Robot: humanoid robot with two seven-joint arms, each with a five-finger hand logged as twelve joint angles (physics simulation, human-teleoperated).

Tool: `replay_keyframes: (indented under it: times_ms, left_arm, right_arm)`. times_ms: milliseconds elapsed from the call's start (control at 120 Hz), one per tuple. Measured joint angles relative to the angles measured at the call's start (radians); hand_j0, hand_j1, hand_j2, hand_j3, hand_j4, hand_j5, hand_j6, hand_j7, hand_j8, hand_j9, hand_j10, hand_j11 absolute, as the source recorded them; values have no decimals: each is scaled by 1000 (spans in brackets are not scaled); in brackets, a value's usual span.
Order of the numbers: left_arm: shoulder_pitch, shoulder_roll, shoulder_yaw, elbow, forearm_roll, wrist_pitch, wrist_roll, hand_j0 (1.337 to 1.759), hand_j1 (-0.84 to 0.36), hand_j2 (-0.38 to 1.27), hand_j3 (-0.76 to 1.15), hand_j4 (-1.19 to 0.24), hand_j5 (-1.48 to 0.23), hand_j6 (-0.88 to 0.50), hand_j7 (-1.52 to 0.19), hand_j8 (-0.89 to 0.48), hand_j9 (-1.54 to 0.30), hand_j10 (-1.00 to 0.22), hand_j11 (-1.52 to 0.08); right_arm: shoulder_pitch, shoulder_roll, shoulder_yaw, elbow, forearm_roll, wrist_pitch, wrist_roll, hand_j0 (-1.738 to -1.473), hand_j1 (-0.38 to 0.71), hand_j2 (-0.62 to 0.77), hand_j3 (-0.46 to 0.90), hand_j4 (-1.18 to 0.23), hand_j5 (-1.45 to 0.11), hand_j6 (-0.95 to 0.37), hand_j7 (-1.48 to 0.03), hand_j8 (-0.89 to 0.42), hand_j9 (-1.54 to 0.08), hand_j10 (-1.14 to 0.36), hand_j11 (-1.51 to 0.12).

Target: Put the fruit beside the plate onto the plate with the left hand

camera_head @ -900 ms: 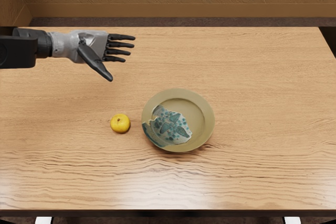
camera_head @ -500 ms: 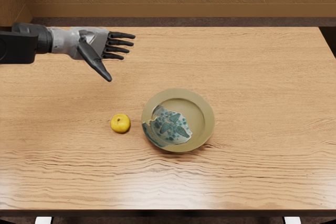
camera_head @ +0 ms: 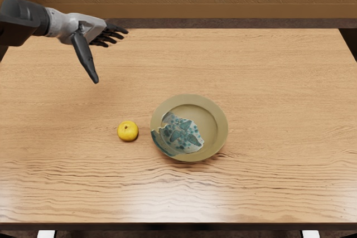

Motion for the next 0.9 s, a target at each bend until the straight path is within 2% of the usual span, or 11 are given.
replay_keyframes:
  times_ms: [108, 292, 442, 575, 700, 808, 900]
  left_arm:
    - [-8, 25, 40, -14, 28, 0, 20, 1658, 349, 0, 0, -2, 0, -3, 0, -2, 0, -2, 0]
    - [-124, 62, 188, -103, 32, 0, 31, 1658, 349, 0, 0, -3, 0, -3, 0, -3, 0, -2, 0]
    - [-283, 115, 379, -246, -6, 0, 33, 1658, 349, 0, 0, -2, 0, -3, 0, -3, 0, -2, 0]
    - [-352, 130, 509, -373, -29, 7, 34, 1658, 349, 0, 0, -3, 0, -3, 0, -3, 0, -2, 0]
    - [-408, 125, 603, -465, -33, 90, 34, 1658, 349, 0, 0, -2, 0, -3, 0, -3, 0, -2, 0]
    - [-501, 112, 698, -535, -35, 204, 34, 1658, 349, 0, 0, -2, 0, -3, 0, -2, 0, -2, 0]
    - [-514, 86, 753, -578, -39, 303, 34, 1658, 349, 0, 0, -2, 0, -2, 0, -2, 0, -1, 0]
  right_arm:
    - [0, 0, 0, 0, 0, 0, 0, -1658, -320, -5, 0, -24, -31, -24, -31, -24, -31, -24, -31]
    - [0, 0, 0, 0, 0, 0, 0, -1658, -320, -5, 0, -24, -31, -24, -31, -24, -31, -24, -31]
    - [0, 0, 0, 0, 0, 0, 0, -1658, -320, -5, 0, -24, -31, -24, -31, -24, -31, -24, -31]
    - [0, 0, 0, 0, 0, 0, 0, -1658, -320, -5, 0, -24, -31, -24, -31, -24, -31, -24, -31]
    - [0, 0, 0, 0, 0, 0, 0, -1658, -320, -5, 0, -24, -31, -24, -31, -24, -31, -24, -31]
    - [0, 0, 0, 0, 0, 0, 0, -1658, -320, -5, 0, -24, -31, -24, -31, -24, -31, -24, -31]
    - [0, 0, 0, 0, 0, 0, 0, -1658, -320, -5, 0, -24, -31, -24, -31, -24, -31, -24, -31]
